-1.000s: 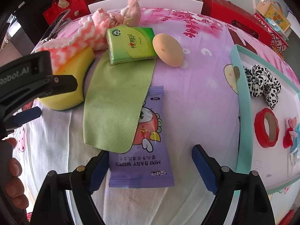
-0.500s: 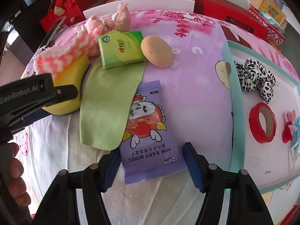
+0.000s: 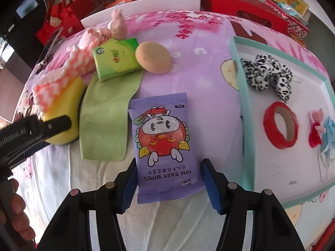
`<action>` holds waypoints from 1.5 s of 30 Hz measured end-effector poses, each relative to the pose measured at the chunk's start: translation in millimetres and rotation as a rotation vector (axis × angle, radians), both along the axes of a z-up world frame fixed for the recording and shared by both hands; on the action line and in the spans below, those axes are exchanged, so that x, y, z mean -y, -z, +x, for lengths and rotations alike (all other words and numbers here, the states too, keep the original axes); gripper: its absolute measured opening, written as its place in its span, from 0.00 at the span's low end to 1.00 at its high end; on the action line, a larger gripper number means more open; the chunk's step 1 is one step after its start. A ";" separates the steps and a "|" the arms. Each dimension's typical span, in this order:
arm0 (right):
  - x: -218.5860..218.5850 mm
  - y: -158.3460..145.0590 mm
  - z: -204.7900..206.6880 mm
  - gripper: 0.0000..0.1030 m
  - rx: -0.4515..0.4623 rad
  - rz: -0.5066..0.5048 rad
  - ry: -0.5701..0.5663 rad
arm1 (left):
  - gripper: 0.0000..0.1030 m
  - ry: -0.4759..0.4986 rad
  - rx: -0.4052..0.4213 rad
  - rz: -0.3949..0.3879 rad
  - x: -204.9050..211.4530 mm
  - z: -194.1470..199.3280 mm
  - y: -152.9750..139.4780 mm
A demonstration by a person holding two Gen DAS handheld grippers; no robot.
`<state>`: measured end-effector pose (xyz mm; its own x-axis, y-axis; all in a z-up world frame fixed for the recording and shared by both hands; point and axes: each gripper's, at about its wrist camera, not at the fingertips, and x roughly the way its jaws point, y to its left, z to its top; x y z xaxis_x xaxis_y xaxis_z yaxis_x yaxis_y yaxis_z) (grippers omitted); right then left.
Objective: Organize soft objects
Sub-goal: 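Grasp the yellow sponge with the left tool while the right tool grasps the purple wipes pack, then carry sponge and wipes pack into the white tray and open both tools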
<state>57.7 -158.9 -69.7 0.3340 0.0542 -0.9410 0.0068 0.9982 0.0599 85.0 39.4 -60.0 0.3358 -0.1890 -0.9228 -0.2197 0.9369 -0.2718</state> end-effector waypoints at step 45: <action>38.2 -94.9 -16.2 0.58 0.237 0.053 0.168 | 0.60 -0.012 0.393 -0.035 2.4 -42.0 -122.9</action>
<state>41.5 -197.2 25.2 0.5528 0.0268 -0.8329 0.1509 0.9797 0.1317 43.0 37.0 62.9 0.6643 -0.2122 -0.7168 -0.1037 0.9234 -0.3695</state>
